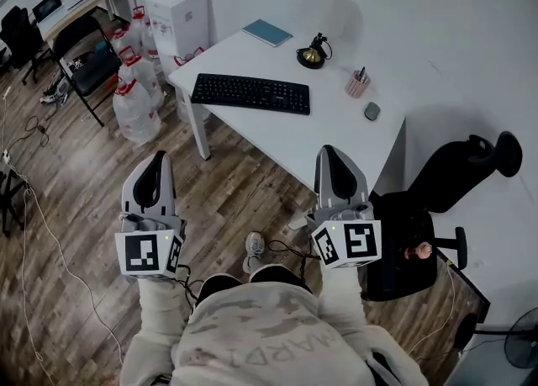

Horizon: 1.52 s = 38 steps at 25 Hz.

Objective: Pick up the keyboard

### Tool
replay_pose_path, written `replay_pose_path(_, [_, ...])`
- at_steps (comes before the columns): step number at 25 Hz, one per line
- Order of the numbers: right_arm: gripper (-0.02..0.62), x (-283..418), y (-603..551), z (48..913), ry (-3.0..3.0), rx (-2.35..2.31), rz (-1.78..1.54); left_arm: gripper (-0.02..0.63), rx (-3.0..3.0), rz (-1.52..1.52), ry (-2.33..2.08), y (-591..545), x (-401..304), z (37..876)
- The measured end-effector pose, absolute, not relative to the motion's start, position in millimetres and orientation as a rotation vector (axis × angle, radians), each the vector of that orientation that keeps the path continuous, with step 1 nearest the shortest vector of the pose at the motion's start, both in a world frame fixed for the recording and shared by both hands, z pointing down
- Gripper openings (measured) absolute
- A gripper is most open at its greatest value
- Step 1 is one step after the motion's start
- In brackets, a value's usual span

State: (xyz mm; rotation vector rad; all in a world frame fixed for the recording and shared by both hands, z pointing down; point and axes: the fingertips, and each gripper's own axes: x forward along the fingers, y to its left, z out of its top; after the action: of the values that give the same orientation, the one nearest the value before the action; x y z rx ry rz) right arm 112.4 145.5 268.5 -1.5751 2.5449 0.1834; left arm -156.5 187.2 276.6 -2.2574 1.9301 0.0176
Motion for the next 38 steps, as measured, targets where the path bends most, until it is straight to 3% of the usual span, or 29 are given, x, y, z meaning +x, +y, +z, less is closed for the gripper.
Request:
replay_pose_path(17, [0.011, 118.5, 1.0, 263.8, 2.594, -1.475, 0.188, 0.005, -2.196, 0.011, 1.983, 55.2, -142.4, 269.5])
replay_pose_path(38, [0.011, 140.8, -84.7, 283.0, 2.561, -1.523, 0.115, 0.006, -2.217, -0.028, 1.971, -32.5, -129.7, 278.3])
